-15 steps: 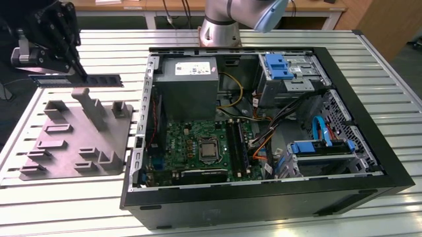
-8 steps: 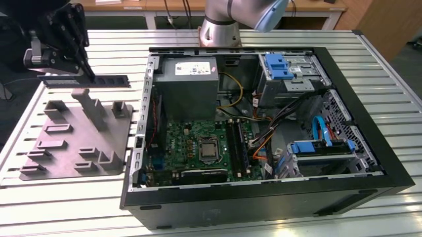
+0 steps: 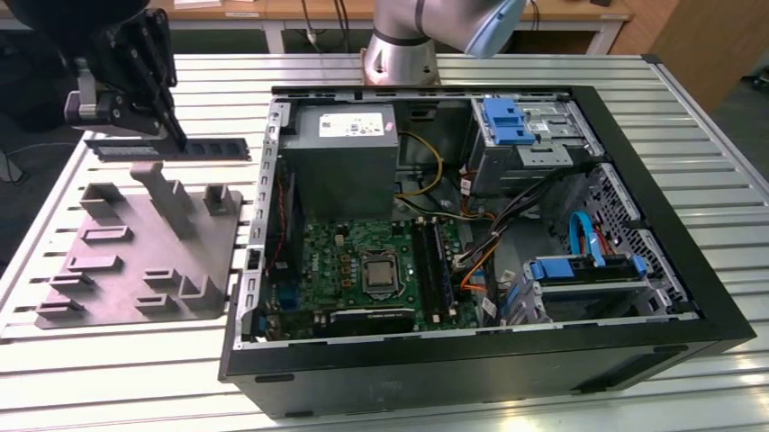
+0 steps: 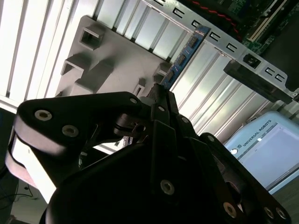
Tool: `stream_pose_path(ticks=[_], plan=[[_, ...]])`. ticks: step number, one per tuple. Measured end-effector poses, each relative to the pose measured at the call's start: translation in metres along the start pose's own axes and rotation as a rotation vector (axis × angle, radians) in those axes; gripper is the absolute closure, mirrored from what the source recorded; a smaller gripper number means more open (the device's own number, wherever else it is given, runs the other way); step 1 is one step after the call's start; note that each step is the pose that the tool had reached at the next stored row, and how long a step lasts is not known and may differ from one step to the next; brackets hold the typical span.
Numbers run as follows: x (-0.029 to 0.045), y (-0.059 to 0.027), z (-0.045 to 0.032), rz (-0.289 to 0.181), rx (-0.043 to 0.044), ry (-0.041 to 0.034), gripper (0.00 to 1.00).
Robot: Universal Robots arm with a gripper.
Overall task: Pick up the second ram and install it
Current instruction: 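Pick up the second ram and move it above second insertion slot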
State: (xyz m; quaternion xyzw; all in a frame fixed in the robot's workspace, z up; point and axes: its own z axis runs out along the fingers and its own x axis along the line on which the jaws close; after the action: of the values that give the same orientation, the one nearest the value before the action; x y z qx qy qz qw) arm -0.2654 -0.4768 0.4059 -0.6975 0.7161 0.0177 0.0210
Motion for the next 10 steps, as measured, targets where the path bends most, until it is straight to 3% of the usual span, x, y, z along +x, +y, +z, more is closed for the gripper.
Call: stream_pose_path(ticks=[10], plan=[[-0.0003, -0.0145, 0.0025, 0.000, 0.0000, 0.0000, 0.86]])
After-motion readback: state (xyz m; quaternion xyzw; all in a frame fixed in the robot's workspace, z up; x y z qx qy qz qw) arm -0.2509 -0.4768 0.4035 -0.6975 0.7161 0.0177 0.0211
